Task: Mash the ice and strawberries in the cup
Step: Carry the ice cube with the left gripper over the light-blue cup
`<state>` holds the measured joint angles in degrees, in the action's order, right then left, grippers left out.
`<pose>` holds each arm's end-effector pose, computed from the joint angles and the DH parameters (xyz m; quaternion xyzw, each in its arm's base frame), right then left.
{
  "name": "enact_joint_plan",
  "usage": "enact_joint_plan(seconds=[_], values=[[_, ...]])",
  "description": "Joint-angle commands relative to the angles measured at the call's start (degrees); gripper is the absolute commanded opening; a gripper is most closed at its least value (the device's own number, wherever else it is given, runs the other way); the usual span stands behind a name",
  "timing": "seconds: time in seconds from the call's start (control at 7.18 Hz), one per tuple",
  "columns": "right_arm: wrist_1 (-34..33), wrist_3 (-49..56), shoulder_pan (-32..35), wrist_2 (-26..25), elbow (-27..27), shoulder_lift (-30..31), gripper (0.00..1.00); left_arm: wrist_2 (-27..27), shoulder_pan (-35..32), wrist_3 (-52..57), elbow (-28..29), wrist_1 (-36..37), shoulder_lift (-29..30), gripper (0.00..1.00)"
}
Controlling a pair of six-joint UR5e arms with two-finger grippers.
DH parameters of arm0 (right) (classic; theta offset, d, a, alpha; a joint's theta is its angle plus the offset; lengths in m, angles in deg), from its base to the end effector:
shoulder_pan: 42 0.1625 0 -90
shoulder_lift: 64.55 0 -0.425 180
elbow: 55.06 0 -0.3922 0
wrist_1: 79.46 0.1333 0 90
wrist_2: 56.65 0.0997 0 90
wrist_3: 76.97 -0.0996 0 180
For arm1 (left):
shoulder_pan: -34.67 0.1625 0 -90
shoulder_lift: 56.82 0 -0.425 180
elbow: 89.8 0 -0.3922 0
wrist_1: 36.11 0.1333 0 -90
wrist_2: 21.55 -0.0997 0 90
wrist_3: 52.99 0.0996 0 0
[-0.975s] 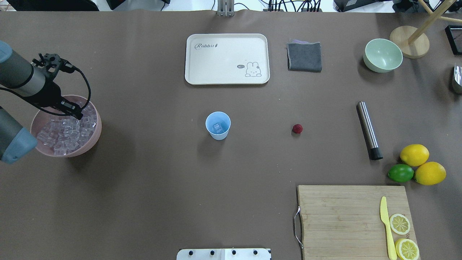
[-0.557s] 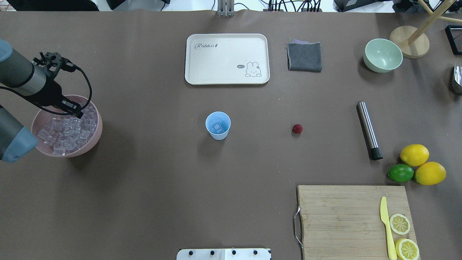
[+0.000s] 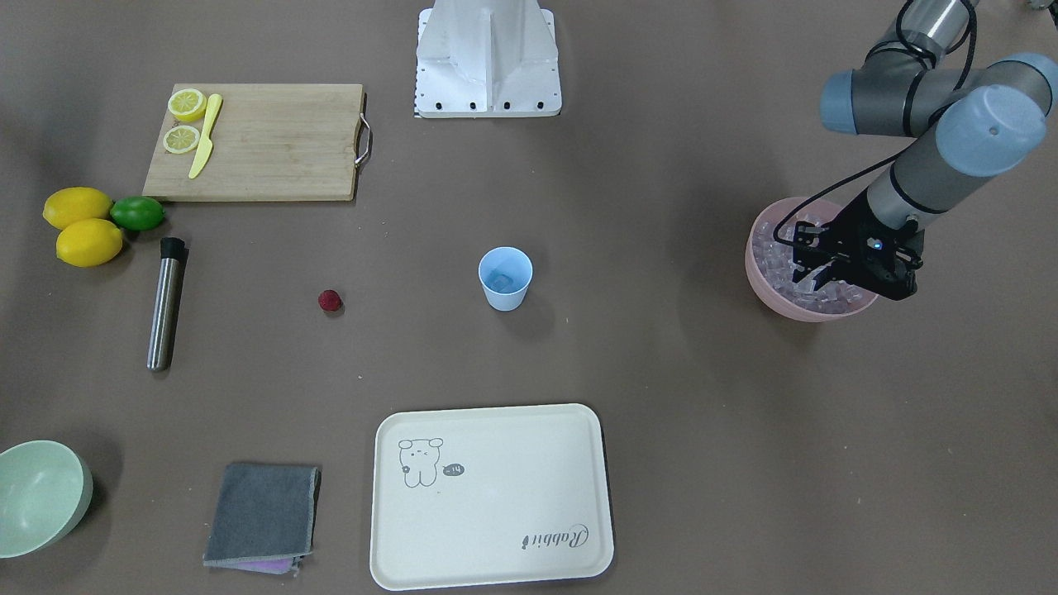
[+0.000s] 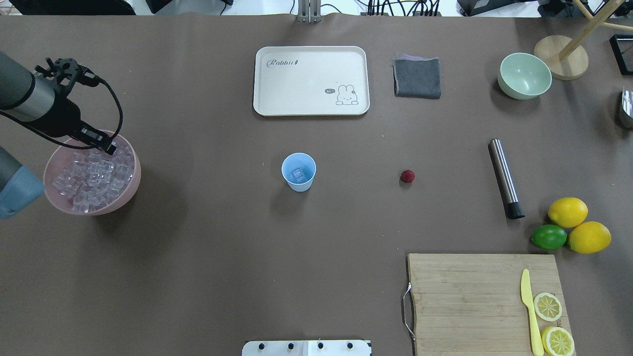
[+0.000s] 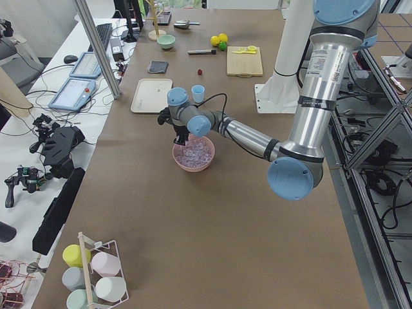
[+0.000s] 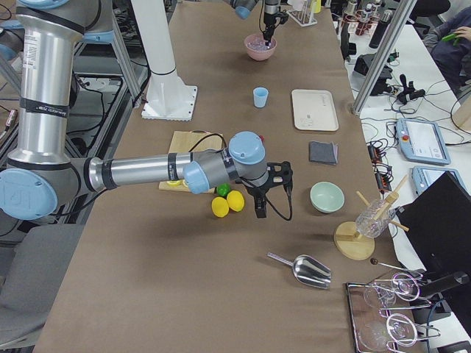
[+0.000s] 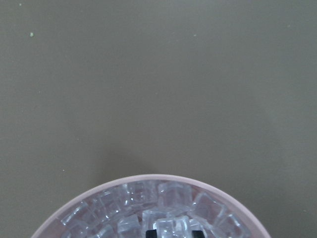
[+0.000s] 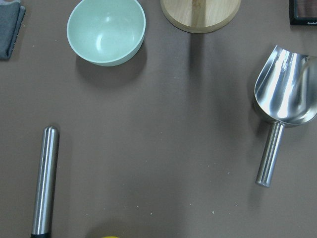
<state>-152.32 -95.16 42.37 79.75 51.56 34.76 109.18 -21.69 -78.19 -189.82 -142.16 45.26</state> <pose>0.0178 -0.4433 0.5533 0.1110 -0.4169 0.0153 0.9020 0.2630 -0.5185 0.4283 0.1053 0.4370 0.1786 0.8752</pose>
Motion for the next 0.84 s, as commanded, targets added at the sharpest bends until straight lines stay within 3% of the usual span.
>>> enact_joint_plan(seconds=[0.0, 0.28, 0.7], values=[[0.0, 0.0, 0.0, 0.0, 0.0, 0.1, 1.00, 1.6, -0.4, -2.7, -2.2, 0.0, 1.3, 0.00], [0.1, 0.0, 0.0, 0.0, 0.1, 0.3, 1.00, 0.5, 4.0, -20.6, -2.5, -0.7, 7.1, 0.00], [0.1, 0.0, 0.0, 0.1, 0.1, 0.3, 1.00, -11.7, 15.9, -37.0, -1.2, -0.7, 15.9, 0.00]])
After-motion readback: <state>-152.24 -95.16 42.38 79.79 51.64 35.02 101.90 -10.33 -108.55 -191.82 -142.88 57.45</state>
